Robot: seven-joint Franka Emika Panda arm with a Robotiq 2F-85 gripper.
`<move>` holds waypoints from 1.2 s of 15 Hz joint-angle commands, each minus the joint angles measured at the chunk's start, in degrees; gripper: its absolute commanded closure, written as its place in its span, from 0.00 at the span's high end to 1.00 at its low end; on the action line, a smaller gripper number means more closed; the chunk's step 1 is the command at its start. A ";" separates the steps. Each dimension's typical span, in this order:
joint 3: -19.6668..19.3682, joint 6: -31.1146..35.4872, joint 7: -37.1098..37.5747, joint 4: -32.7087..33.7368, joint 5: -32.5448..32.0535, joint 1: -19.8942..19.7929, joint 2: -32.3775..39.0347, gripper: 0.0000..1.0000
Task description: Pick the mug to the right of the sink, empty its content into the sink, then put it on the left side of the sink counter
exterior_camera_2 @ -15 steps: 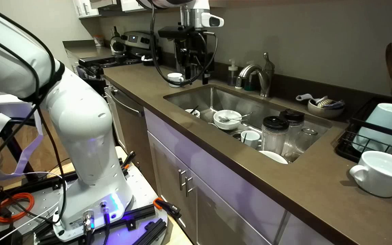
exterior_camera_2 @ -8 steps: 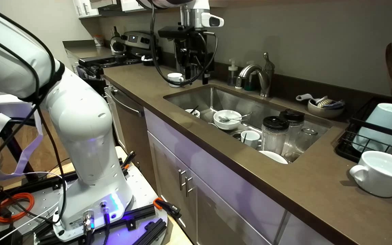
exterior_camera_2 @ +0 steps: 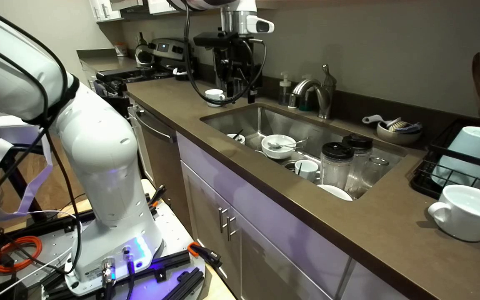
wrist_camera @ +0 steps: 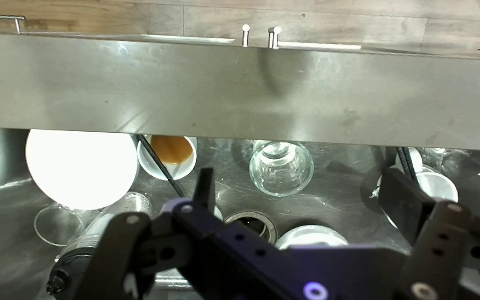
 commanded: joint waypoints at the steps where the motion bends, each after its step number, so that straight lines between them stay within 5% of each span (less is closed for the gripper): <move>1: 0.04 -0.19 0.58 0.63 0.30 -0.58 0.80 1.00; 11: -9.86 1.58 0.45 8.35 1.35 -8.58 6.39 1.00; 18: -14.10 12.45 0.91 10.19 0.54 -12.89 13.10 1.00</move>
